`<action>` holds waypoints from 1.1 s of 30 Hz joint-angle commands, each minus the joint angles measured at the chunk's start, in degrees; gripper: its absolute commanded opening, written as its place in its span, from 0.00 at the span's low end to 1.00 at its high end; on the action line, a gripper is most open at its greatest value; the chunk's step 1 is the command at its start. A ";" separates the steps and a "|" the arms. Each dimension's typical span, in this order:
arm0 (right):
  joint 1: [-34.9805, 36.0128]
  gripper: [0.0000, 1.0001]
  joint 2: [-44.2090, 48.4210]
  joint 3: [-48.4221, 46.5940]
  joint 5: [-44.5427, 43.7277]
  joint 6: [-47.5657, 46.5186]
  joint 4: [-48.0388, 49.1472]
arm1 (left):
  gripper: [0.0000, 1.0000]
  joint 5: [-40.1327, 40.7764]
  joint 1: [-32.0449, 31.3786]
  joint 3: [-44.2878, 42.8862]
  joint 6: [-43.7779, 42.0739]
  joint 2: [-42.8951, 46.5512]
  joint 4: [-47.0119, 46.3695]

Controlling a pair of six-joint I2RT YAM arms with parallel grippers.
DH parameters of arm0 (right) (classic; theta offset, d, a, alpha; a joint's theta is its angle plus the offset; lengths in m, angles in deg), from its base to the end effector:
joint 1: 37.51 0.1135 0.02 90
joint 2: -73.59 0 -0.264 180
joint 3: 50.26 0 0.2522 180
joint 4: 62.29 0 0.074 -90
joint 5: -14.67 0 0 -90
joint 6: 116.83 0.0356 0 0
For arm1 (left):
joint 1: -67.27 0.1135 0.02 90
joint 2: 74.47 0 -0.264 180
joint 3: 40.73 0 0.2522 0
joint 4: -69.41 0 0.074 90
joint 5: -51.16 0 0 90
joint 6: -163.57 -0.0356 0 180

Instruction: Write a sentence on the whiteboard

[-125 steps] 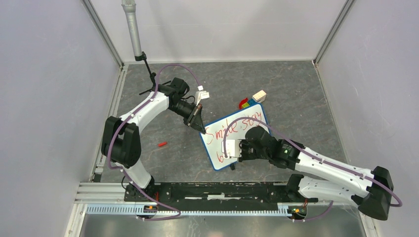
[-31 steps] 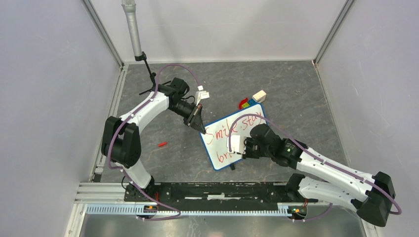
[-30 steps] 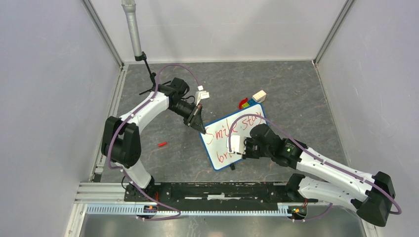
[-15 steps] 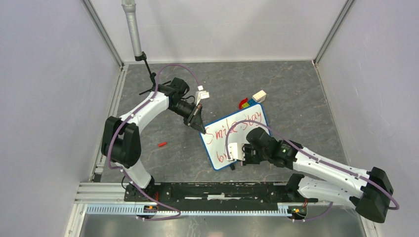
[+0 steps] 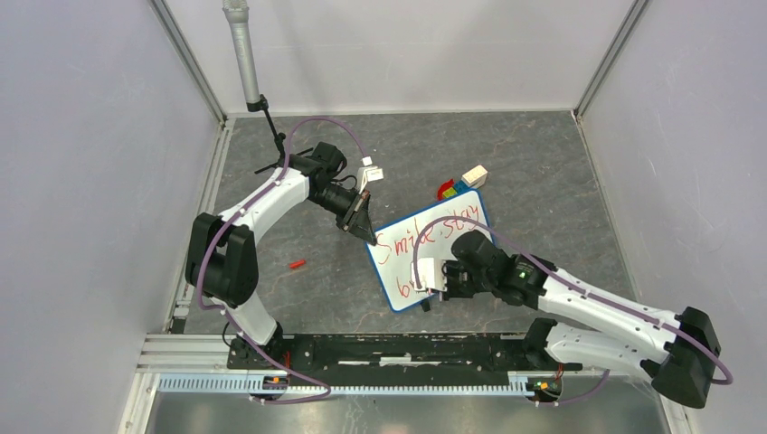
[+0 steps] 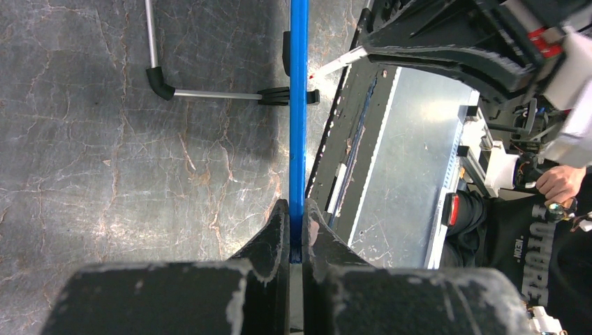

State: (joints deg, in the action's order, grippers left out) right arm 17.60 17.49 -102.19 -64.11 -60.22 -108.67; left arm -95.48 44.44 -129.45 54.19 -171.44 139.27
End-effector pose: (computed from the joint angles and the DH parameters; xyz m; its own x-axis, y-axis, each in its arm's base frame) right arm 0.1050 0.1627 0.2302 0.1129 -0.7818 -0.6132 -0.9739 0.0352 -0.2242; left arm 0.2842 -0.1519 0.2478 -0.7274 0.5042 -0.4656 0.6502 0.2891 -0.7026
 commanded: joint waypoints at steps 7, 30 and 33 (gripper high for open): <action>-2.05 0.00 4.67 -3.80 -8.64 1.58 3.67 | 0.02 -1.01 -0.20 -1.33 -1.10 -0.29 -1.08; -3.56 0.00 2.96 0.41 -6.36 1.23 1.62 | 0.02 -1.10 -0.18 -1.42 -1.15 -0.65 -1.05; -3.44 0.00 2.80 0.98 -5.34 0.86 0.78 | 0.02 -1.11 -0.20 -1.43 -1.19 -0.68 -1.09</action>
State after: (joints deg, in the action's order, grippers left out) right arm 14.22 20.90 -102.72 -70.71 -59.04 -106.53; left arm -95.46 44.44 -129.45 54.19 -171.44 139.25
